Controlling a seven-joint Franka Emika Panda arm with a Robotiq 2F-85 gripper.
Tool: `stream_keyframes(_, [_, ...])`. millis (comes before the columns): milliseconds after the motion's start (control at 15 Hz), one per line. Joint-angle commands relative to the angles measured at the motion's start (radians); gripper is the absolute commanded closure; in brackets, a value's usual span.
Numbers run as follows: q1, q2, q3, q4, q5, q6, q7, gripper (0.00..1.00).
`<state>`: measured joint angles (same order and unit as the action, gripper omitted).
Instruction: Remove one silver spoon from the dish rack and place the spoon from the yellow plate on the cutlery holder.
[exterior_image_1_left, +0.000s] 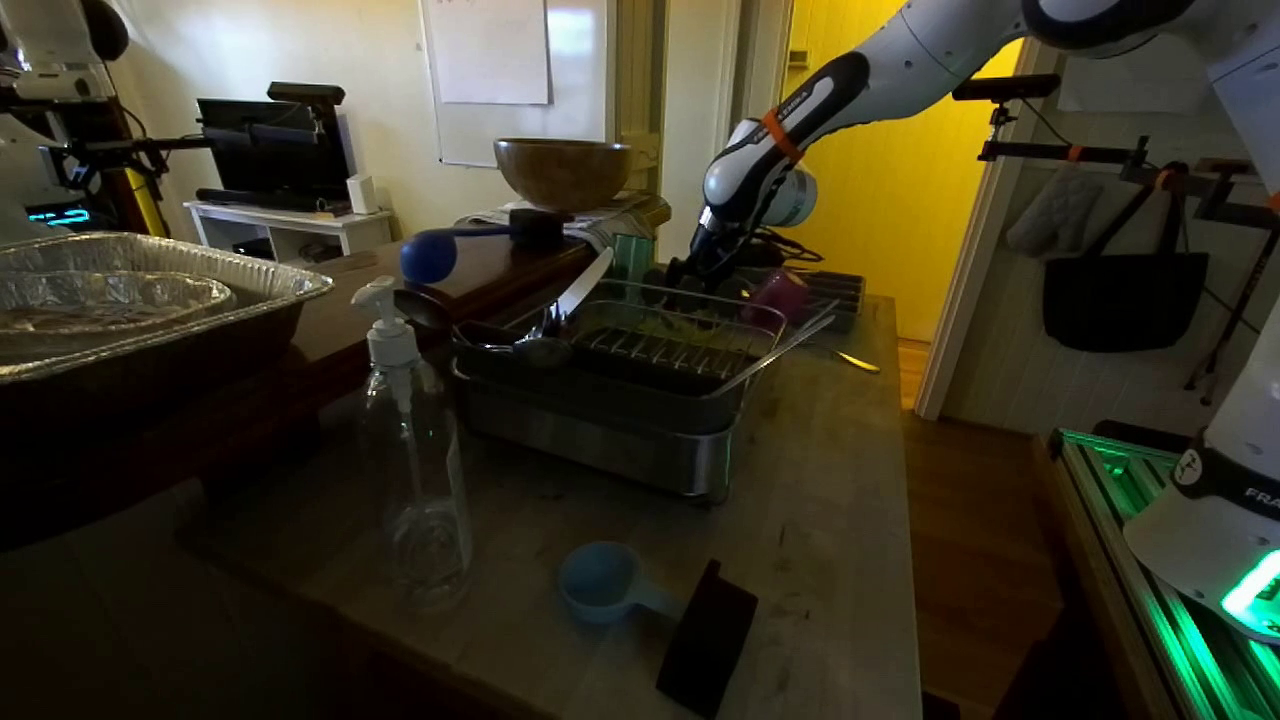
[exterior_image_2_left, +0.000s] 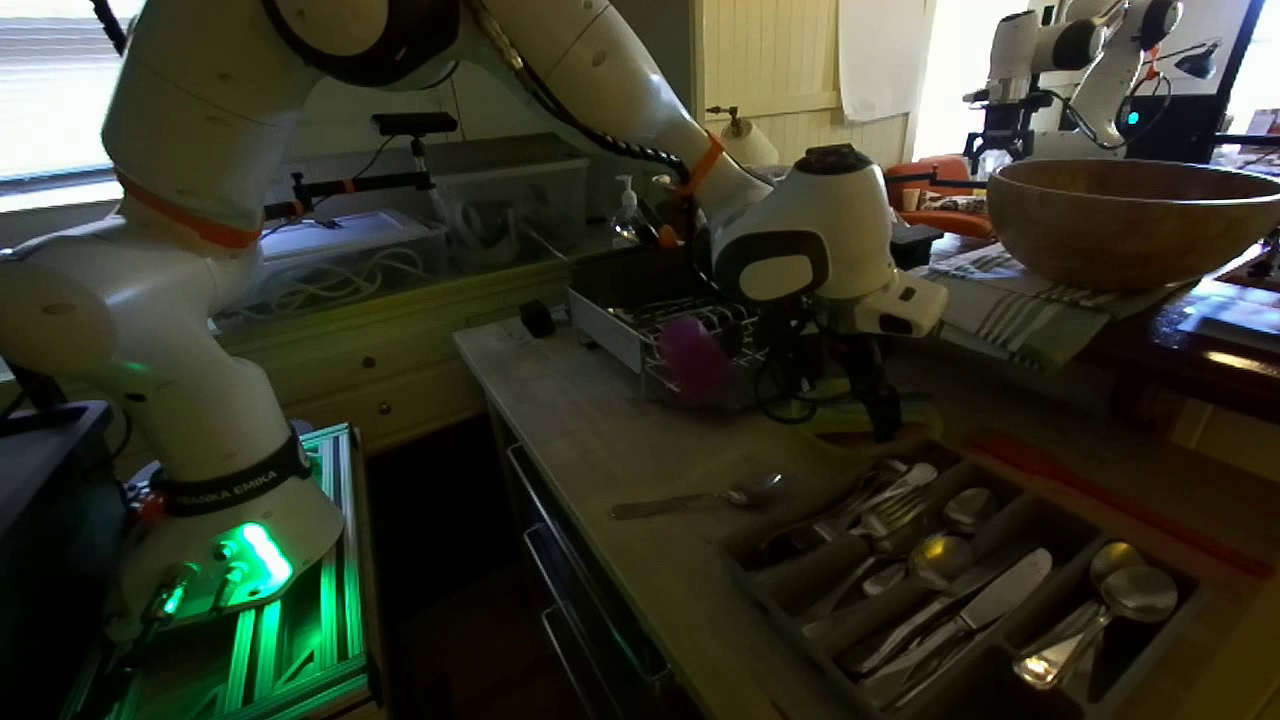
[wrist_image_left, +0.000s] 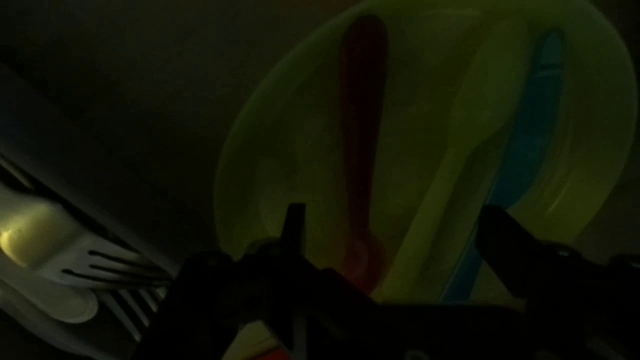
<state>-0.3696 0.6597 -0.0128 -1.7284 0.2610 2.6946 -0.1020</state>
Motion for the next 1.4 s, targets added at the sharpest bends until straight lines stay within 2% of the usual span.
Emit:
stream_keyframes(0, [-0.021, -0.028, 0.017, -0.050, 0.026, 0.020, -0.030, 0.12])
stream_keyframes(200, [-0.025, -0.026, 0.015, -0.056, 0.029, 0.026, -0.030, 0.11])
stream_keyframes(267, [-0.027, -0.022, 0.017, -0.056, 0.033, 0.030, -0.030, 0.14])
stream_keyframes(333, [-0.028, -0.019, 0.018, -0.055, 0.036, 0.032, -0.028, 0.23])
stream_keyframes(467, [-0.028, -0.016, 0.018, -0.059, 0.040, 0.036, -0.025, 0.34])
stream_keyframes(667, [-0.028, -0.012, 0.019, -0.059, 0.046, 0.043, -0.022, 0.63])
stream_keyframes(933, [-0.026, -0.015, 0.018, -0.058, 0.050, 0.047, -0.018, 0.94])
stream_keyframes(1000, [-0.025, -0.017, 0.019, -0.058, 0.051, 0.044, -0.017, 0.99])
stream_keyframes(1333, [0.004, -0.037, -0.013, -0.066, 0.034, 0.034, 0.035, 0.97])
